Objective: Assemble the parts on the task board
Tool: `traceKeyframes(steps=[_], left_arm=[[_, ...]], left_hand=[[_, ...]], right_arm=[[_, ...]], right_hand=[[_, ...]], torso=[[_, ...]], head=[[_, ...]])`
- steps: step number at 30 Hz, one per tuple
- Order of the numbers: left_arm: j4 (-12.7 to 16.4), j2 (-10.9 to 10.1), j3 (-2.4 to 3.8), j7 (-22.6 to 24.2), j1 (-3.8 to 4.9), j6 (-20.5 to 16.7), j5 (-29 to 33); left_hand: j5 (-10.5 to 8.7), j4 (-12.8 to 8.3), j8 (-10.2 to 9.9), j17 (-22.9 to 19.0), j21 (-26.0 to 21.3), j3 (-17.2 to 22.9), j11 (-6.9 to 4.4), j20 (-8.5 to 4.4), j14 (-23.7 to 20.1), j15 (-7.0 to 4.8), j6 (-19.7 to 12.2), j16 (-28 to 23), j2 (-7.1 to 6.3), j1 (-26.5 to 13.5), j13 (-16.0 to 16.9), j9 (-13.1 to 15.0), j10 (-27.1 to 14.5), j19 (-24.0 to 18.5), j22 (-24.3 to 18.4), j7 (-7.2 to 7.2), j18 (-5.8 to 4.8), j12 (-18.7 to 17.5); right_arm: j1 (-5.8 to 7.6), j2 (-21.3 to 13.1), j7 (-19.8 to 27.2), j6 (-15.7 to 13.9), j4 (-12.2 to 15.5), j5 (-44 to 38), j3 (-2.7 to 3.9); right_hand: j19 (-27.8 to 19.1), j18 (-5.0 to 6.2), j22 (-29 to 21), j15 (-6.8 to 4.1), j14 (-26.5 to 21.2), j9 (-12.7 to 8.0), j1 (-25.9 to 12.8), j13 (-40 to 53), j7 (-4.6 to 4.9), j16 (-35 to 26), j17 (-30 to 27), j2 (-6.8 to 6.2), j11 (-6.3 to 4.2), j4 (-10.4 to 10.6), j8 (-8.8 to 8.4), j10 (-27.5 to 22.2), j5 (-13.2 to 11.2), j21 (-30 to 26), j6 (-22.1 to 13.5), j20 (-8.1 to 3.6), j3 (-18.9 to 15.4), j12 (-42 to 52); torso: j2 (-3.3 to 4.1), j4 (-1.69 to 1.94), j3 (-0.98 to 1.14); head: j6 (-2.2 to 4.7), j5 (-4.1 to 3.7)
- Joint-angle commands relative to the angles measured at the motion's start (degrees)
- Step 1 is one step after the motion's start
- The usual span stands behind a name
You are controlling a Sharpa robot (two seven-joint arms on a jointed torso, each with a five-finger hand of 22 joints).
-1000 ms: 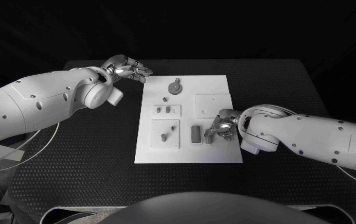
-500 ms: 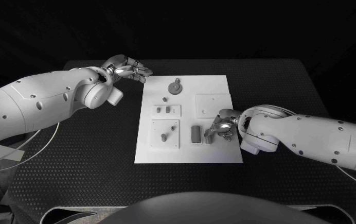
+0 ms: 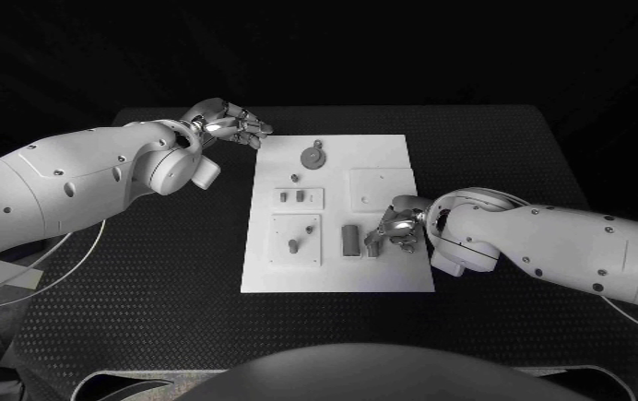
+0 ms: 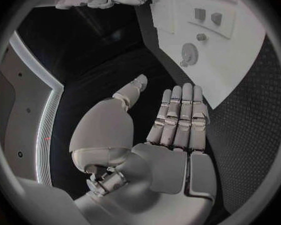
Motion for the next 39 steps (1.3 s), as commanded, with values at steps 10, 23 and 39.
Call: traceKeyframes(steps=[10, 23, 39], left_arm=[[0.0, 0.1, 0.01, 0.28, 0.05, 0.72, -0.27], [0.02, 0.06, -0.01, 0.25, 0.05, 0.7, -0.26], [0.09, -0.1, -0.08, 0.23, 0.05, 0.76, -0.31]], left_hand=[[-0.13, 0.21, 0.27, 0.12, 0.09, -0.13, -0.06, 0.11, 0.15, 0.01, 0.01, -0.25, 0.44, -0.16, -0.1, -0.1, -0.38, -0.4, -0.1, -0.22, -0.41, 0.04], [-0.12, 0.21, 0.27, 0.17, 0.08, -0.16, -0.05, 0.11, 0.15, 0.01, 0.0, -0.3, 0.42, -0.16, -0.1, -0.11, -0.39, -0.41, -0.1, -0.22, -0.41, 0.03], [-0.11, 0.21, 0.28, 0.24, 0.09, -0.16, -0.06, 0.1, 0.17, 0.01, -0.01, -0.35, 0.45, -0.14, -0.11, -0.12, -0.39, -0.41, -0.1, -0.22, -0.4, 0.04]], right_arm=[[-0.16, 0.27, 1.52, -0.45, 0.32, 0.56, -0.01], [-0.16, -0.02, 2.2, -0.4, 0.54, 0.56, -0.01], [-0.16, -2.45, 2.85, 4.3, 2.94, -0.13, -0.01]], right_hand=[[0.87, 0.73, 0.68, -0.63, 0.35, -0.24, -3.79, -0.06, 0.23, -0.42, -0.01, -6.26, 0.02, 5.85, -0.26, 0.18, 0.19, -0.64, -0.55, -0.37, 2.35, 0.04], [0.93, 0.73, 0.79, -0.64, 0.36, -0.21, -3.69, -0.04, 0.24, -0.42, 0.02, -7.28, 0.03, 6.88, -0.2, 0.16, 0.19, -0.66, -0.66, -0.44, 2.94, 0.1], [0.93, 0.73, 0.95, -0.63, 0.38, -0.05, -2.1, 0.03, 0.21, -0.36, 0.08, -8.17, 0.0, 6.2, 0.03, 0.15, 0.19, -0.57, -0.64, -0.53, 3.17, 0.23]], torso=[[-0.02, -0.02, 0.04], [-0.03, 0.01, 0.04], [-0.05, -0.06, 0.06]], head=[[0.0, -0.13], [0.0, -0.14], [0.0, -0.13]])
